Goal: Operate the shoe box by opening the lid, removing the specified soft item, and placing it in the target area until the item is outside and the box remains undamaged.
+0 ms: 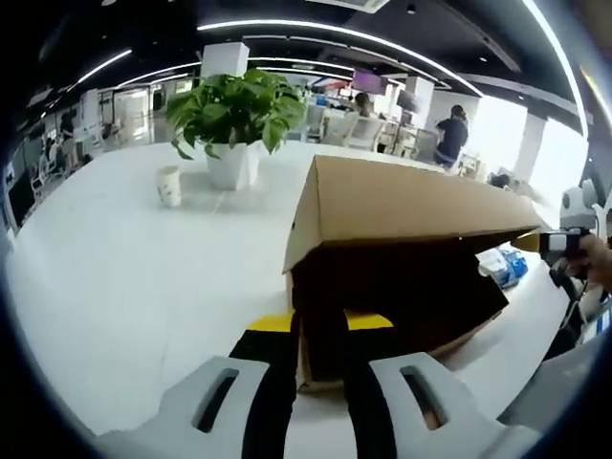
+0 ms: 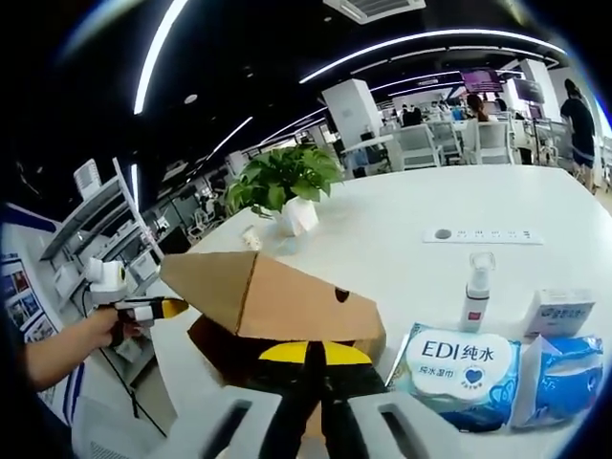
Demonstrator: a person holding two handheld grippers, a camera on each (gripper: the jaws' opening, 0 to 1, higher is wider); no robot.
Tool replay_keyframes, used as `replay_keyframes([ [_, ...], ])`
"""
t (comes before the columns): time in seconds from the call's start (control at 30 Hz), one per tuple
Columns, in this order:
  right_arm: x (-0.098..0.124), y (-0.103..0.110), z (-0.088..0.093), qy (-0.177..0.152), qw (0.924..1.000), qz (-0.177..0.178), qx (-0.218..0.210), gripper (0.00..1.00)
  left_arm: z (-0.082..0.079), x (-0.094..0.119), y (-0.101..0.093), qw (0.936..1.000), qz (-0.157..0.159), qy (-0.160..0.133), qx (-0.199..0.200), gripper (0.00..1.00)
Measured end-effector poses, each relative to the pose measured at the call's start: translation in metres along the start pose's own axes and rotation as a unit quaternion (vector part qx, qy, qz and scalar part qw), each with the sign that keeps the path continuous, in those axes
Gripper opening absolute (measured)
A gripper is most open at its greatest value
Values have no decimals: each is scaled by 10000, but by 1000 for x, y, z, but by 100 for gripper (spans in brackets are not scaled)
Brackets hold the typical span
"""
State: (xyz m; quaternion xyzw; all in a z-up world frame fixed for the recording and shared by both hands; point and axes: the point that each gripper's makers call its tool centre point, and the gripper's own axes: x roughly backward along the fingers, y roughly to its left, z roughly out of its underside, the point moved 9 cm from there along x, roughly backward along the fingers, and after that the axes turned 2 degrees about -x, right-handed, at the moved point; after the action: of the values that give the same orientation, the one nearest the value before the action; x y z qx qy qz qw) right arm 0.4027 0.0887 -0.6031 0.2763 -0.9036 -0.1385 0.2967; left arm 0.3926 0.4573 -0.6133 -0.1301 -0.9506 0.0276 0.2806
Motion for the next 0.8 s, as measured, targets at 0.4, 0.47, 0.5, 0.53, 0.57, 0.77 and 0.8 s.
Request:
replay_keyframes([
  [0.4, 0, -3, 5, 83, 9999, -5, 137, 0, 1, 5, -5, 9999, 94, -68, -119, 17],
  [0.47, 0, -2, 7, 96, 9998, -10, 174, 1, 0, 6, -5, 9998, 121, -77, -129, 18],
  [0.5, 1, -2, 7, 97, 9998, -15, 187, 1, 0, 6, -6, 9998, 130, -83, -140, 18],
  [0.53, 1, -2, 7, 99, 9997, -22, 204, 2, 0, 6, -6, 9998, 134, -93, -151, 18],
  [0.57, 1, -2, 8, 101, 9997, -27, 219, 2, 0, 6, -6, 9997, 147, -105, -160, 18],
  [0.77, 2, -1, 11, 111, 9994, -101, 302, 4, -2, 6, -7, 9996, 163, -121, -195, 21],
  [0.8, 2, -1, 11, 112, 9994, -117, 321, 5, -2, 6, -7, 9996, 169, -117, -210, 21],
])
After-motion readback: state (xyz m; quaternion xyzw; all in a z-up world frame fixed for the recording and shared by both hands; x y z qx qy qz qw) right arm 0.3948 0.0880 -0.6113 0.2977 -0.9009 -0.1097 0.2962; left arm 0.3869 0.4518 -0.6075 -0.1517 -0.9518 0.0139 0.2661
